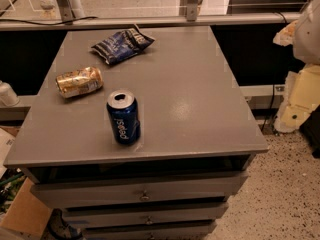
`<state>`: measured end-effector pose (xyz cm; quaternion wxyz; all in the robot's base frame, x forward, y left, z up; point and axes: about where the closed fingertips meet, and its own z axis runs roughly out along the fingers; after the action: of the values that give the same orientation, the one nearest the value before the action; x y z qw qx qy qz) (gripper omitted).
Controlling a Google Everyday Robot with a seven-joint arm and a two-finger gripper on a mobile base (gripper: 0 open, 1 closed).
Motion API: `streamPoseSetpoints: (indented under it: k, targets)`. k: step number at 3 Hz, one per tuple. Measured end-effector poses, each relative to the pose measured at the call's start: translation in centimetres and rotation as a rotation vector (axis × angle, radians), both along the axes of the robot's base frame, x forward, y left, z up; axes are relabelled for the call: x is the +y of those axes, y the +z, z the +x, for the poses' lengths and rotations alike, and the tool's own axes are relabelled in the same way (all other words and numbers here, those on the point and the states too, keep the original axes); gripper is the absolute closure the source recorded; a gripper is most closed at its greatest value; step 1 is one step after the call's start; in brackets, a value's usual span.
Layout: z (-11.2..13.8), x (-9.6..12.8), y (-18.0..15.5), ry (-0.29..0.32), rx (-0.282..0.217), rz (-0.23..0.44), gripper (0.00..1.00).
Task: Pick pepsi can
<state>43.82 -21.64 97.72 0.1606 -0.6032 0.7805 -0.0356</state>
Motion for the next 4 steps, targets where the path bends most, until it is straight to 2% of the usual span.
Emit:
streamPoseSetpoints:
  k: [1,2,3,4]
  targets:
    - [0.0,0.0,0.0,0.000,0.000,0.000,0.00]
    - [-0.2,0.4,-0.5,0.013,0.009,0.063,0.00]
    - [-0.5,1.3,-2.5,0.026,0.026,0.220,0.00]
    - [-0.7,3.2,-3.7,0.052,0.009,0.399,0.00]
